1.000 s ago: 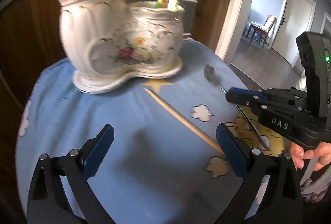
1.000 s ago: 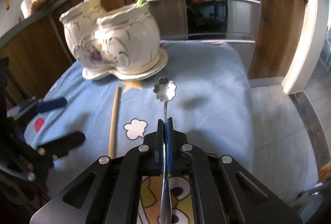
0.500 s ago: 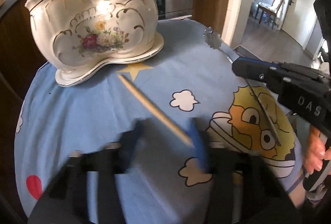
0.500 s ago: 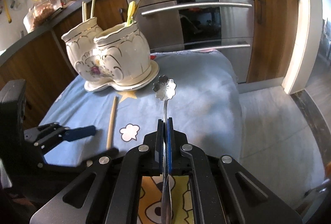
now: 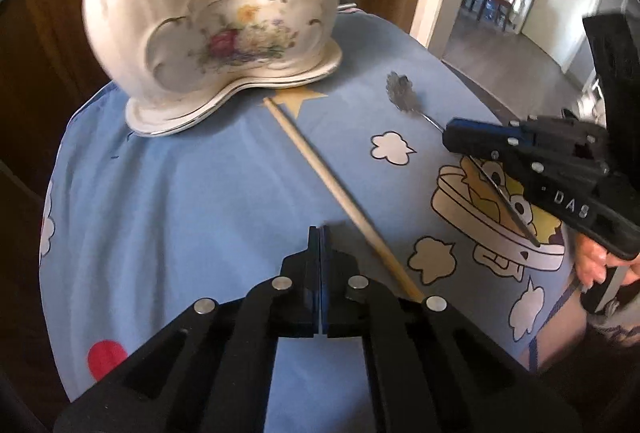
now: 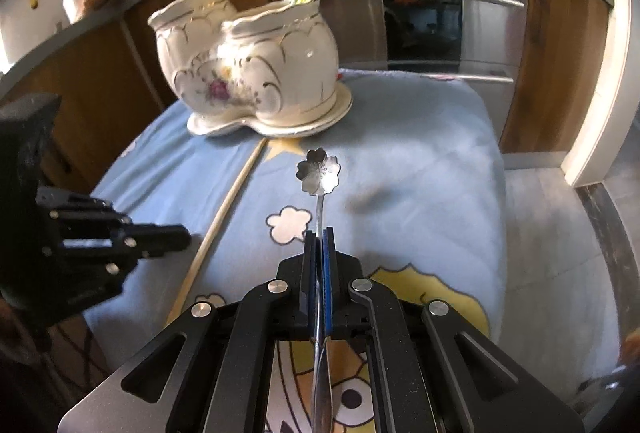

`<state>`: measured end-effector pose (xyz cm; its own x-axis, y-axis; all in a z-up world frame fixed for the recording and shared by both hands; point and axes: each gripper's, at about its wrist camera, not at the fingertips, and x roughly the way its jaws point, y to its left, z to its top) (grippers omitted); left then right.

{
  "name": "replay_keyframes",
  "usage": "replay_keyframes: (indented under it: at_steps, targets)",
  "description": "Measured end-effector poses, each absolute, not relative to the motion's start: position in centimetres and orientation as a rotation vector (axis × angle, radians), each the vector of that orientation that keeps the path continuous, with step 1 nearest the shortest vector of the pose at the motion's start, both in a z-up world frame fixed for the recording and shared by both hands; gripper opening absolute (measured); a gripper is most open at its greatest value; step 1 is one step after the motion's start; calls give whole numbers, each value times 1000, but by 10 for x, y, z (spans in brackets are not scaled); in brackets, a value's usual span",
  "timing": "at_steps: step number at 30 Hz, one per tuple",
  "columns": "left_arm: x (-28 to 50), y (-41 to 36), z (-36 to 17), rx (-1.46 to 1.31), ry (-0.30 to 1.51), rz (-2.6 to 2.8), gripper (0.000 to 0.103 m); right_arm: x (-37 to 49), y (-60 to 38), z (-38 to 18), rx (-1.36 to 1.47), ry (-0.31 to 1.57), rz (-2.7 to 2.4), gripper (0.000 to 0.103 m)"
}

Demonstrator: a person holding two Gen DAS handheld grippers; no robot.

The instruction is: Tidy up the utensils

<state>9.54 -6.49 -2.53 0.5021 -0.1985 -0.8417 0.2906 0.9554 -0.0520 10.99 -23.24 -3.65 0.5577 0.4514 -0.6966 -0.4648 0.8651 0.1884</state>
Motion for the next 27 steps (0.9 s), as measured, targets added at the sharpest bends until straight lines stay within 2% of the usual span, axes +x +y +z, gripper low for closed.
replay_keyframes:
  at_steps: [2, 3, 4, 6, 7, 9, 11, 12, 13, 18, 27]
  targets:
    - [95, -63, -22, 61, 986, -317, 2, 109, -232, -36, -23, 816, 534, 4]
    - [98, -63, -20, 56, 986, -318, 11, 109, -232, -36, -23, 815, 532, 4]
    - [100, -66, -19, 48, 983, -319, 24, 109, -232, -35, -25, 815, 531, 4]
    - [104, -73, -18, 37, 973, -314, 41, 108, -231, -36, -31, 815, 528, 4]
    - [106, -76, -19, 35, 966, -316, 41, 108, -231, -36, -33, 817, 527, 4]
    - [107, -85, -20, 51, 967, -303, 41, 109, -232, -36, -36, 821, 525, 4]
    - [112, -95, -26, 90, 979, -281, 35, 111, -234, -36, -39, 826, 528, 4]
    - [115, -97, -27, 126, 969, -251, 20, 111, -234, -36, -43, 828, 531, 4]
    - [116, -97, -27, 144, 962, -238, 13, 111, -234, -36, -45, 830, 533, 4]
    - [117, -83, -22, 117, 989, -299, 6, 111, -233, -38, -53, 841, 546, 4]
    - [102, -50, -20, 192, 1046, -347, 6, 108, -219, -45, -144, 892, 565, 6]
